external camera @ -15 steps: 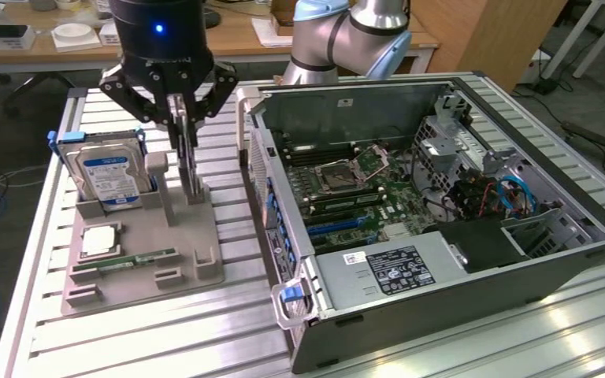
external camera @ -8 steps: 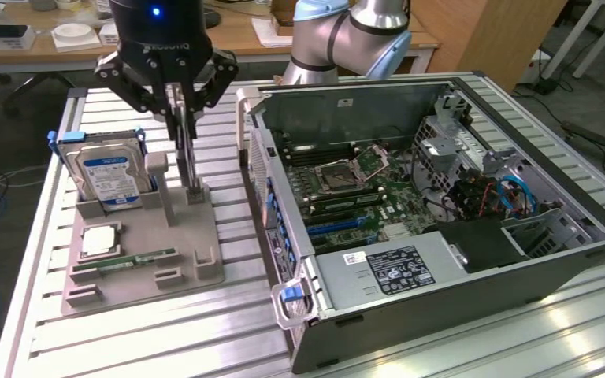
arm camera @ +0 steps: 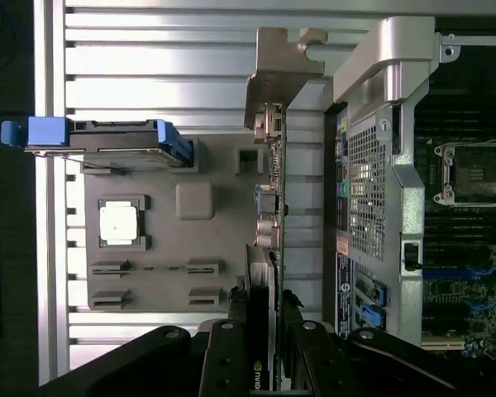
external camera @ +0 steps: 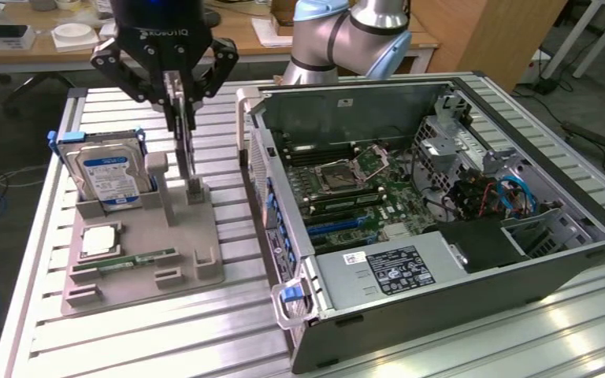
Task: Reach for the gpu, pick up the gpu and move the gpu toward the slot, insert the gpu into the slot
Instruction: 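Pick up the gpu and move the gpu toward the slot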
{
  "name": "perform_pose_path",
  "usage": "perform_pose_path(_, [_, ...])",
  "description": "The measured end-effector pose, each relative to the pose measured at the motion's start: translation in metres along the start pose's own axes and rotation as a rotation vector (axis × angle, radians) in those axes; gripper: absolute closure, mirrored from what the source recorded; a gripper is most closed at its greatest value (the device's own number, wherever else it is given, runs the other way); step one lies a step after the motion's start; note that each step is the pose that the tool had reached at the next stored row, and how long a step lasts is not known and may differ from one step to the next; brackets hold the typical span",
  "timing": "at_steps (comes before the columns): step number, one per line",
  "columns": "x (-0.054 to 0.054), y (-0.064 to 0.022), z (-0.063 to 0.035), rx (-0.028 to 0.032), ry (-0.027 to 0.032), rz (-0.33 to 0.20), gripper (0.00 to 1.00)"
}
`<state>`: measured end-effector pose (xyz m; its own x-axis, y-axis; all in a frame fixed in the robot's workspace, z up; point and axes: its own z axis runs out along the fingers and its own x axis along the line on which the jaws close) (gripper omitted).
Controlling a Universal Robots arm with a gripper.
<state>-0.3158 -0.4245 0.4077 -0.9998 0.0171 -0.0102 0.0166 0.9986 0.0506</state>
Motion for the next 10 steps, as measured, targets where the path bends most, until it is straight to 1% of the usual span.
perform_pose_path(7, [-0.01, 0.0003, -0.0001, -0.0004, 0.0001, 0.0, 0.74])
perform_pose_path(8, [-0.011, 0.0003, 0.0, 0.0005, 0.0001, 0.0, 0.74])
perform_pose_path(9, [-0.012, 0.0003, 0.0, 0.0051, -0.0001, 0.0, 0.74])
perform_pose_path(10, [-0.013, 0.0003, 0.0, 0.0121, -0.0002, 0.0, 0.74])
